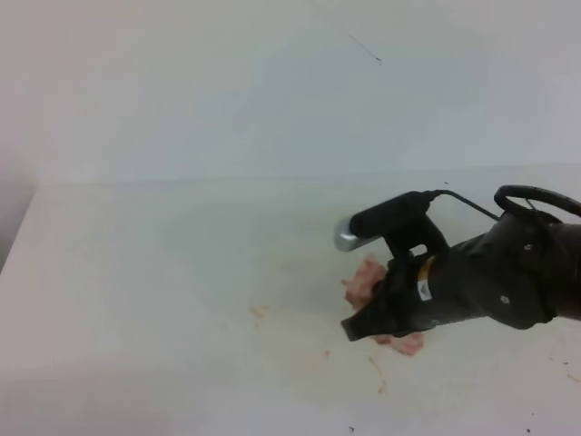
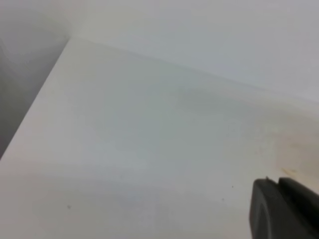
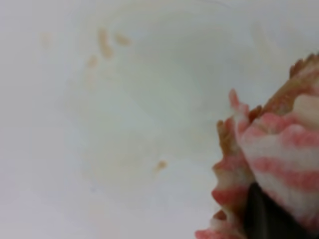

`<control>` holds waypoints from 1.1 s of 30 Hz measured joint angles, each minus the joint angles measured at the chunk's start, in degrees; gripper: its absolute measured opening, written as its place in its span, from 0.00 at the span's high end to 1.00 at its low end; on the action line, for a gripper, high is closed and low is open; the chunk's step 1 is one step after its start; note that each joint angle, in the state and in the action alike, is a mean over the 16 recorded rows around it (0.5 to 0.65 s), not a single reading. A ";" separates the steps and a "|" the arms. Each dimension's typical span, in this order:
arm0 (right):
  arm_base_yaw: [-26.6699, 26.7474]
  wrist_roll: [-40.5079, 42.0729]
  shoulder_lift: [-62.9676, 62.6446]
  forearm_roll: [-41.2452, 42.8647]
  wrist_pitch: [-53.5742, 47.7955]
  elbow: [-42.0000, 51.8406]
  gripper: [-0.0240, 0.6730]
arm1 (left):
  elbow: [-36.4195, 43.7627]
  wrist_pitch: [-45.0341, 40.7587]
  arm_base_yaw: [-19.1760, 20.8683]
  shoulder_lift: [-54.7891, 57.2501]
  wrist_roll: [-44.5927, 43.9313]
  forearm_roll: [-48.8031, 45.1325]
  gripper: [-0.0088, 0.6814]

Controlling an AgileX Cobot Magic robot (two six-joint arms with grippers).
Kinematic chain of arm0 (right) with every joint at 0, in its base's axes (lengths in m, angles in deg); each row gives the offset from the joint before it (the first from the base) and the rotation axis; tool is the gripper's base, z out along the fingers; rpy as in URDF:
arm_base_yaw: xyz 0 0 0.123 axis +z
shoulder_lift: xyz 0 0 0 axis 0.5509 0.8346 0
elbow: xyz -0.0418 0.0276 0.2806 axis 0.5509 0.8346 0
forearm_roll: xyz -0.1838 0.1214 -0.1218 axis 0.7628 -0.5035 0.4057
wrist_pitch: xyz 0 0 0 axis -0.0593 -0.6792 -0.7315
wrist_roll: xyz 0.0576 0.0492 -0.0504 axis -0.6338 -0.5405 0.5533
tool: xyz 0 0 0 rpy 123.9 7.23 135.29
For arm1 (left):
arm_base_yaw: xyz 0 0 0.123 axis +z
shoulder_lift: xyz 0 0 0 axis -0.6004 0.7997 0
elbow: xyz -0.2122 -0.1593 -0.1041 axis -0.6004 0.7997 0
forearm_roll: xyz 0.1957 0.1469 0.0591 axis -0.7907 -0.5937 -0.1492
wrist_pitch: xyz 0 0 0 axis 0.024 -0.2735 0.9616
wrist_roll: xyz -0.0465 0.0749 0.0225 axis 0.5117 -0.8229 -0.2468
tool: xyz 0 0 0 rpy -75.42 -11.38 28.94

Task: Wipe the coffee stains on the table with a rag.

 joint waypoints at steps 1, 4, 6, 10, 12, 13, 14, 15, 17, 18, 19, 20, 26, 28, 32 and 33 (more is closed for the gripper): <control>-0.46 -1.71 -0.50 1.78 -0.28 0.16 0.95 | 0.00 0.00 0.00 0.00 0.00 0.00 0.99; -1.65 -6.57 -1.46 7.08 -1.09 0.65 0.95 | 0.00 0.00 0.00 0.00 0.00 0.00 0.99; -2.29 -9.61 -1.69 10.35 -1.68 0.92 0.95 | 0.00 0.05 0.00 0.00 0.00 0.00 0.99; -3.30 -14.94 -1.71 16.37 -2.73 1.44 0.89 | 0.00 0.05 0.00 0.00 0.00 0.00 0.99; -3.58 -16.75 -1.70 18.70 -3.12 1.70 0.83 | 0.00 0.05 0.00 0.00 0.00 0.00 0.99; -3.65 -17.39 -1.70 19.60 -3.34 1.79 0.79 | 0.00 0.05 0.00 0.00 0.00 0.00 0.99; -3.69 -17.84 -1.70 20.30 -3.58 1.85 0.74 | 0.00 0.05 0.00 0.00 0.00 0.00 0.99; -3.71 -18.09 -1.70 20.83 -3.87 1.90 0.69 | 0.00 0.05 0.00 0.00 0.00 0.00 0.99; -3.72 -18.24 -1.70 21.46 -4.69 1.94 0.60 | 0.00 0.05 0.00 0.00 0.00 0.00 0.99; -3.72 -18.24 -1.70 21.67 -5.24 1.94 0.55 | 0.00 0.05 0.00 0.00 0.00 0.00 0.99; -3.72 -18.24 -1.70 21.90 -5.93 1.92 0.52 | 0.00 0.05 0.00 0.00 0.00 0.00 0.99; -3.72 -18.25 -1.70 22.19 -6.79 1.89 0.49 | 0.00 0.05 0.00 0.00 0.00 0.00 0.99; -3.72 -18.20 -2.21 24.62 -14.04 1.71 0.52 | 0.00 0.00 0.00 0.00 0.00 0.00 0.99; -3.72 -18.20 -2.89 25.30 -16.69 1.66 0.59 | 0.00 0.00 0.00 0.00 0.00 0.00 0.99; -3.52 -18.18 -5.85 26.58 -21.51 1.96 0.78 | 0.00 0.00 0.00 0.00 0.00 0.00 0.99; -3.39 -18.17 -7.05 26.90 -22.43 2.23 0.82 | 0.00 0.00 0.00 0.00 0.00 0.00 0.99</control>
